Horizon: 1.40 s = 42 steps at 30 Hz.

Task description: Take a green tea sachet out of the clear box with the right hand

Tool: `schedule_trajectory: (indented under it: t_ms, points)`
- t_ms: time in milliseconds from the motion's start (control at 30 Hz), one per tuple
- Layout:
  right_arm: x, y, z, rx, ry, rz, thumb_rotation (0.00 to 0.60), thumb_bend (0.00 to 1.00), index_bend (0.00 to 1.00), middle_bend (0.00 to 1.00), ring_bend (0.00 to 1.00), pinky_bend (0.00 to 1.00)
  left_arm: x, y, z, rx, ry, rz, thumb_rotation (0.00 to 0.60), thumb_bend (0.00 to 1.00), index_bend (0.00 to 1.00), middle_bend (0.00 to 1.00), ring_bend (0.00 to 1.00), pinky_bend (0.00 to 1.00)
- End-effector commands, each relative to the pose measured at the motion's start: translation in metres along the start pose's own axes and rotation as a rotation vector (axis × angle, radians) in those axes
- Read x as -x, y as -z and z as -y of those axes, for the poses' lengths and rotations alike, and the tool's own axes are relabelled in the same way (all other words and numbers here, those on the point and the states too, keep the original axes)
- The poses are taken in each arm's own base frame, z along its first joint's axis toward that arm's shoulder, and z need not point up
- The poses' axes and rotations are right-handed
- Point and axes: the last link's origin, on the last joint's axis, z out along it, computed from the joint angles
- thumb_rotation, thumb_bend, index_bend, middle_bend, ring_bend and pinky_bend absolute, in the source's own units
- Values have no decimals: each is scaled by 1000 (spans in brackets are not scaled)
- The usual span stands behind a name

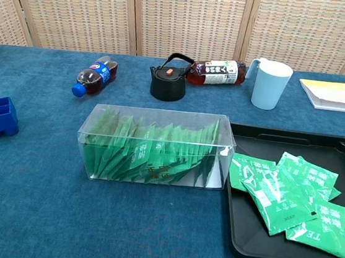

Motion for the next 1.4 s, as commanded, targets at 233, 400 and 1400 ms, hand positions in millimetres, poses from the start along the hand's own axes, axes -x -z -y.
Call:
schedule_trajectory:
  t_ms: [233,400,1400]
  points:
    - [-5,-103,143,-493,-184,234,600,0,130,0,0,0,5,-10,2,-6,25,-16,600,113,0,0,0,0]
    - [9,-127,182,-536,-207,287,600,1,160,0,0,0,6,-14,4,-26,24,3,600,114,0,0,0,0]
    - [63,-181,256,-509,-122,253,600,441,339,0,0,0,6,-21,9,-43,38,9,600,113,0,0,0,0]
